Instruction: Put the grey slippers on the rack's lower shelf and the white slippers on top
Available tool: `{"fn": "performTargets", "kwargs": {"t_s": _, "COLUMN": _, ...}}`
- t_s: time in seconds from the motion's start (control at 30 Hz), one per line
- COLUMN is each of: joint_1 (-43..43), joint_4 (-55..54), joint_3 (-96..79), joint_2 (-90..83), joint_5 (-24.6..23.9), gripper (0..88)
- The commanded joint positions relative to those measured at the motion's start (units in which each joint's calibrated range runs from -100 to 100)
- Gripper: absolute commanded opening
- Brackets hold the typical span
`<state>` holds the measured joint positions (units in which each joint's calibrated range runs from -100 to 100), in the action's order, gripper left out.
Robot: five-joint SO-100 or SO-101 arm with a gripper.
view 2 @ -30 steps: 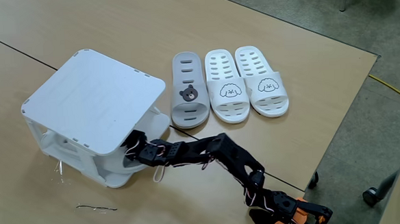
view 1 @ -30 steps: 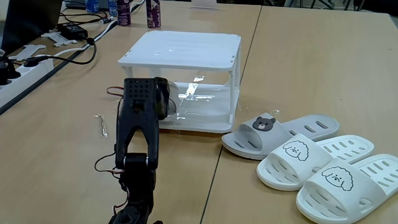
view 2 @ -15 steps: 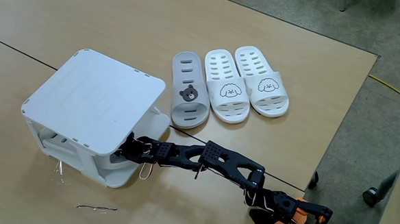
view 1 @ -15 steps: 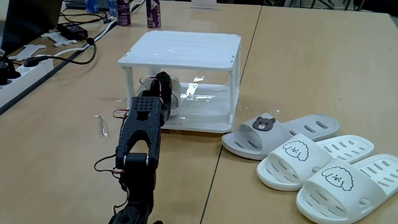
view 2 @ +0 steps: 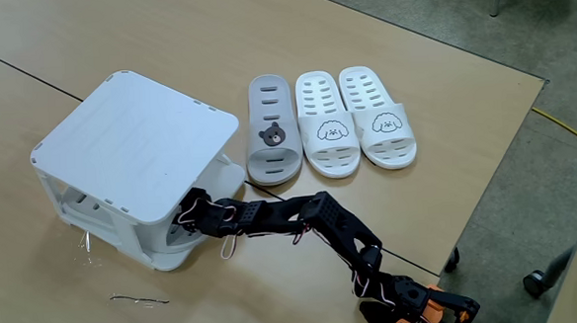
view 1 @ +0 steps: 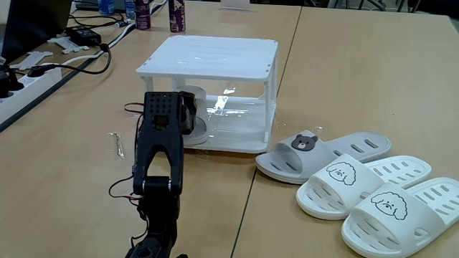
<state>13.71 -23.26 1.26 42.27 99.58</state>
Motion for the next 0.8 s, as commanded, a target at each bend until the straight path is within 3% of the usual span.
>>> {"fn": "performTargets", "kwargs": {"t_s": 0.0, "joint_1": 0.44, "joint_4": -0.47, "joint_3": -6.99, "joint_2": -10.34, "joint_5": 0.42, "gripper": 21.2}}
{"fn": "performTargets", "kwargs": {"t_s": 0.23, "joint_1": 0.6, "joint_4": -0.64, "joint_3": -21.96, "joint_2": -20.43, "joint_5": 0.42, "gripper": 21.2}}
{"fn": "performTargets", "kwargs": {"t_s": 0.4, "joint_1": 2.08, "joint_4": -0.64, "joint_3": -41.27, "joint_2": -38.61, "joint_5": 0.42, "gripper": 20.0}}
{"fn": "performTargets", "kwargs": {"t_s": 0.5, "joint_1": 1.83, "joint_4": -0.72, "joint_3": -51.01, "joint_2": -49.8, "joint_5": 0.42, "gripper": 4.1}}
{"fn": "performTargets", "kwargs": {"t_s": 0.53, "joint_1": 1.42, "joint_4": -2.02, "joint_3": -54.08, "joint_2": -52.83, "joint_5": 0.42, "gripper": 0.0}}
{"fn": "performTargets", "kwargs": {"t_s": 0.77, "joint_1": -8.2, "joint_4": -25.92, "joint_3": -79.43, "joint_2": -55.6, "joint_5": 0.42, "gripper": 0.6}}
